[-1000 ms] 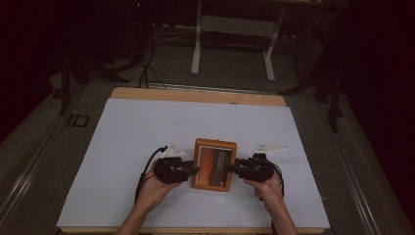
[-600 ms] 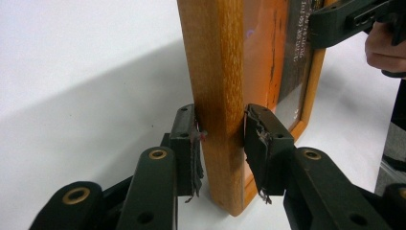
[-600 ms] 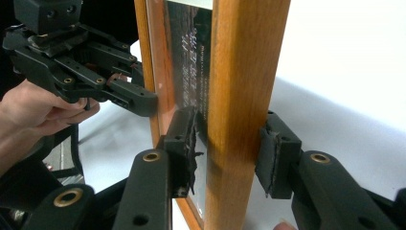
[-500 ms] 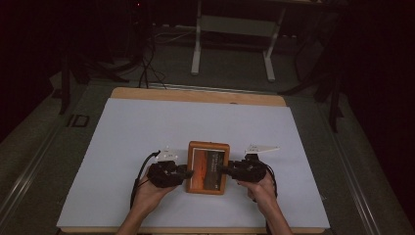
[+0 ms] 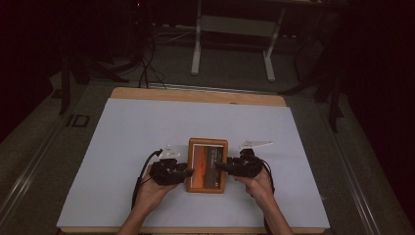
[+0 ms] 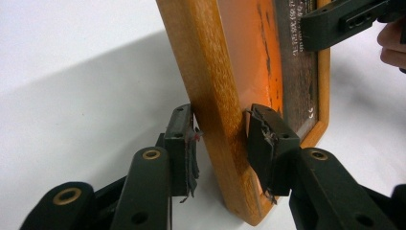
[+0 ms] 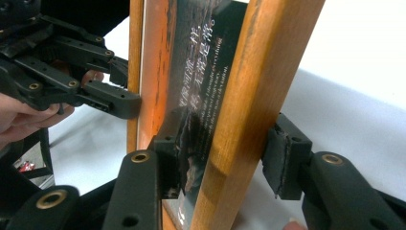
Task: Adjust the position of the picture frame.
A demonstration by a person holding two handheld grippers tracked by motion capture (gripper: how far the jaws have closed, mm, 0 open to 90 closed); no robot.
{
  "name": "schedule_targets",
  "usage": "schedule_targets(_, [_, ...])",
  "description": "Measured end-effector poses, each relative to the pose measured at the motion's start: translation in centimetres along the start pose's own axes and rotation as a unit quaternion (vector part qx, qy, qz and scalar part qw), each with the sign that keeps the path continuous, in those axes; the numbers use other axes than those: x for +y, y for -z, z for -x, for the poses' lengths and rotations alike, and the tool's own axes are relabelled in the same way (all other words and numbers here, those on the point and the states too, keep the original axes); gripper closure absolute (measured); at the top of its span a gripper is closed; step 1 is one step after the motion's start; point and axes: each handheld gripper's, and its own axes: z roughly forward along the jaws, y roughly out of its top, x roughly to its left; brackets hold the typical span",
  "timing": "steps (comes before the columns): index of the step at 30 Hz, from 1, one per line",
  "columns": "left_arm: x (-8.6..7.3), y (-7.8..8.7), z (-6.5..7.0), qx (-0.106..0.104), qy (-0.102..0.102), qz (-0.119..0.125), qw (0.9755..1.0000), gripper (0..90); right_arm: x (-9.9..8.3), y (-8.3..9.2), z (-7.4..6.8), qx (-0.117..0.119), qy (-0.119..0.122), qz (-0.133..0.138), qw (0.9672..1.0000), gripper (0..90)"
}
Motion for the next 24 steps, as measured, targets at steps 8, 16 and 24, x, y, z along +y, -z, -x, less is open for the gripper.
schedule_targets(8, [0.1,-1.2,-1.7,-0.032,0.037,-0.011,0.9987,58.7,0.3,-1.3,1.3,0.002,-0.032,-0.016,0.9993,49.2])
schedule_targets(16, [0.0,-2.1,-2.9,-0.055,0.069,-0.022,0.9958,56.3,0.4,-2.3,2.4,0.009,-0.065,-0.034,0.9972,46.0])
schedule_targets(24, [0.0,-2.9,-3.7,-0.073,0.092,-0.029,0.9926,53.7,-0.1,-2.9,3.2,0.007,-0.106,-0.039,0.9936,43.6])
